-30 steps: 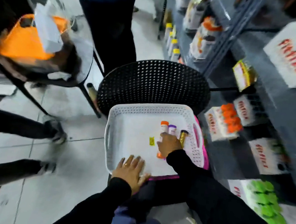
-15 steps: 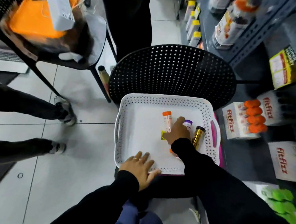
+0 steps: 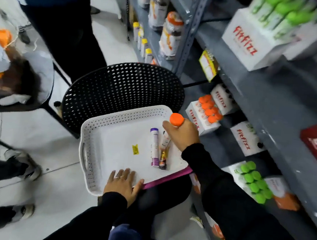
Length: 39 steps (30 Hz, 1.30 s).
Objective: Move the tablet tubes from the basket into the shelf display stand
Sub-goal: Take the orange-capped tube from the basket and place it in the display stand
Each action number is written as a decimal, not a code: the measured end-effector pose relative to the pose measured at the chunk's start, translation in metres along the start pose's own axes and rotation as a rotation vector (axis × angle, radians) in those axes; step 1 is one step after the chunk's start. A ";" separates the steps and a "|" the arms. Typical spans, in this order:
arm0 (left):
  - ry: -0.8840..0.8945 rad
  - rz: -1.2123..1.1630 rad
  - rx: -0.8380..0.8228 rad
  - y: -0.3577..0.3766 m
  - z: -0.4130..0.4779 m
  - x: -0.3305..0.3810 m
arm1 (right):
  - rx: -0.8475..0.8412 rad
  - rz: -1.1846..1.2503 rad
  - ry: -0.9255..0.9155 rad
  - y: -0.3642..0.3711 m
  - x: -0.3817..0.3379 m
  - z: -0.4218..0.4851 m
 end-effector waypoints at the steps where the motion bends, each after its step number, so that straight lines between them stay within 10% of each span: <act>1: 0.020 0.003 0.017 -0.004 0.001 0.008 | -0.006 -0.062 -0.018 -0.011 -0.002 -0.006; 8: 0.340 0.101 0.209 -0.052 0.027 0.103 | -0.130 -0.314 -0.045 -0.110 -0.003 -0.085; 20: 0.976 0.324 0.491 -0.114 -0.001 0.296 | 0.416 -0.476 0.216 -0.240 0.014 -0.233; 32: 0.995 0.628 0.428 -0.102 -0.015 0.344 | 1.066 -0.213 0.350 -0.308 0.066 -0.280; 39: 0.973 0.619 0.390 -0.108 -0.009 0.339 | 1.069 -0.248 0.446 -0.303 0.084 -0.244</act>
Point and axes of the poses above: each hand's wrist, its own z-axis towards the middle knuckle, its own y-axis out of the palm, x = y × z, the point moved 1 cm from there along z, towards the middle knuckle, and after that the axes turned 12 degrees about -x, right-handed, at the moved point
